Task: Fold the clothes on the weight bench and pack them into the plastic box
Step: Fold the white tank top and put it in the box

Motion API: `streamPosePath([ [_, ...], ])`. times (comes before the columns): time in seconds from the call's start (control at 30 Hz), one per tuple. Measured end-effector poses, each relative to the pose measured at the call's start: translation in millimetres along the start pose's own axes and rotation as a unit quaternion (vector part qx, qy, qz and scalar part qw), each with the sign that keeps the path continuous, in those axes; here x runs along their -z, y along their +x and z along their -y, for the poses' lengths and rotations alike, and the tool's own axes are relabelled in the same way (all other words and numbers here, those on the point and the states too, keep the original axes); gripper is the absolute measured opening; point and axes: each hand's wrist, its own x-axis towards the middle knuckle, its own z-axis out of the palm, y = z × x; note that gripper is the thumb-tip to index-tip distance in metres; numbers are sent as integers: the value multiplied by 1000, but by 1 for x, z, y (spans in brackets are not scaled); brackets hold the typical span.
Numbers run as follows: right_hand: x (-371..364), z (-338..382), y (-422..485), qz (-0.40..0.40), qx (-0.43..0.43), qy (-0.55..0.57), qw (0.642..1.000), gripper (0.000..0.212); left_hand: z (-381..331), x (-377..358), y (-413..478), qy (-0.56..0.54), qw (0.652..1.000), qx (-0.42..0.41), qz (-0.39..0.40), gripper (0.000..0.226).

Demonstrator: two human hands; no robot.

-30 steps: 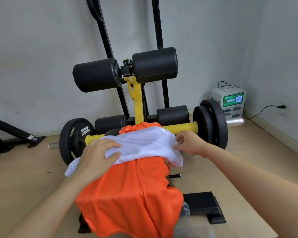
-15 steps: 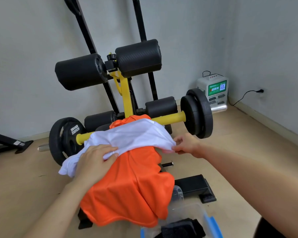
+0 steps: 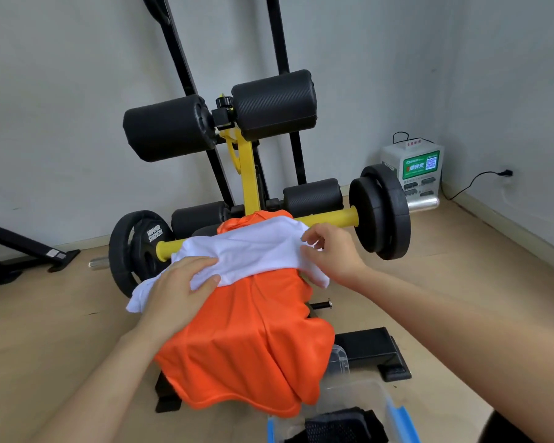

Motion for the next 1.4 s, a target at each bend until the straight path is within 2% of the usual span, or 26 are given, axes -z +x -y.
streamPosePath([
  [0.13,-33,39,-3,67,159,-77,982,19,19,22,-6,45,996,71,-35,46],
  [0.2,-48,54,-2,109,199,-107,968,30,30,26,-12,31,992,118,-24,51],
  [0.3,-70,69,0,182,208,-182,943,50,33,28,-18,-9,989,147,-31,23],
  [0.37,-80,73,0,222,200,-241,923,55,37,28,-18,-50,986,152,-46,10],
  [0.47,-86,76,4,231,205,-276,910,56,43,29,-13,-109,975,172,-84,24],
  [0.57,-86,73,6,231,204,-258,916,55,53,34,-3,-224,929,248,-160,25],
  [0.63,-84,70,6,233,208,-238,920,53,64,38,4,-269,884,307,-226,24],
  [0.7,-81,68,6,228,219,-210,925,51,72,42,5,-309,837,354,-280,9],
  [0.73,-79,68,6,226,221,-194,929,48,74,42,3,-303,832,372,-280,14],
  [0.8,-75,66,7,225,215,-165,936,47,74,39,-7,-259,861,371,-233,28],
  [0.93,-70,59,9,199,200,-139,949,51,69,40,-21,-225,944,226,-79,24],
  [1.03,-67,55,13,162,213,-147,952,40,70,46,-29,-185,968,172,8,20],
  [1.13,-66,52,16,156,227,-148,950,24,78,49,-39,-150,975,160,29,31],
  [1.2,-67,51,15,161,229,-145,949,14,80,49,-43,-157,976,150,39,29],
  [1.27,-67,52,14,158,227,-142,950,10,78,50,-45,-118,985,125,10,26],
  [1.4,-66,56,12,154,207,-139,956,7,76,62,-47,21,997,37,-62,34],
])
